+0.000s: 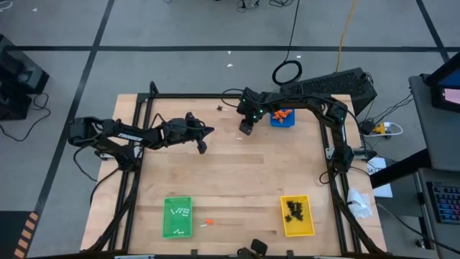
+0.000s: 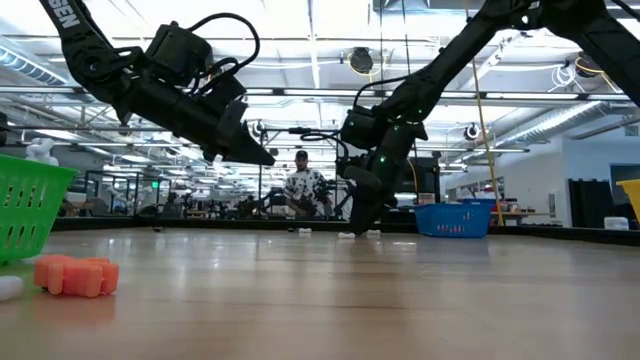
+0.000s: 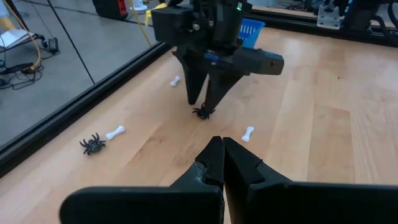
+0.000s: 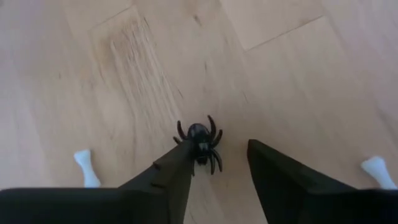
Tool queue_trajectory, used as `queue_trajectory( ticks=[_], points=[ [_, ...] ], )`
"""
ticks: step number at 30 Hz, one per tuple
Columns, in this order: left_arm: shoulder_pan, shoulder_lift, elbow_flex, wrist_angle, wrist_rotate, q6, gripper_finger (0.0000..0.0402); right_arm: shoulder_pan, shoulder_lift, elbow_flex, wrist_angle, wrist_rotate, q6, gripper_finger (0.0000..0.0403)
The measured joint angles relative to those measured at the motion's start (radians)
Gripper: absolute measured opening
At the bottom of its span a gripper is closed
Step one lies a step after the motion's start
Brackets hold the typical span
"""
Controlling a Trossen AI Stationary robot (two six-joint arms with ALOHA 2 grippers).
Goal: Sort Halloween decoration
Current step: Put the black spider toy into the yellow bin
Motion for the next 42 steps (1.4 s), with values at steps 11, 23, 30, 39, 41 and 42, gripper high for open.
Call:
queue_trajectory(
  ticks=[11, 23, 30, 39, 41, 42],
  points=[
    [0.000, 0.000, 0.000, 0.001, 0.000, 0.000, 0.0000, 0.003, 0.036, 0.003, -0.019, 0.007, -0.039, 0.0079],
    [0.000, 0.000, 0.000, 0.000, 0.000, 0.000, 0.0000, 0.021, -0.076, -0.003, -0.055, 0.032, -0.083, 0.0002],
    [-0.001, 0.000, 0.000, -0.001, 0.000, 0.000, 0.0000, 0.085, -0.184, -0.003, -0.186, 0.057, -0.085, 0.0000],
    [-0.005, 0.000, 0.000, -0.002, 0.003, 0.000, 0.0000, 0.248, -0.350, -0.002, -0.438, 0.097, 0.033, 0.0000],
    [-0.005, 0.000, 0.000, -0.002, 0.006, 0.000, 0.0000, 0.300, -0.385, -0.001, -0.515, 0.101, 0.087, 0.0000],
    [-0.005, 0.000, 0.000, -0.002, 0.011, 0.000, 0.0000, 0.333, -0.402, -0.001, -0.557, 0.101, 0.118, 0.0000]
  ],
)
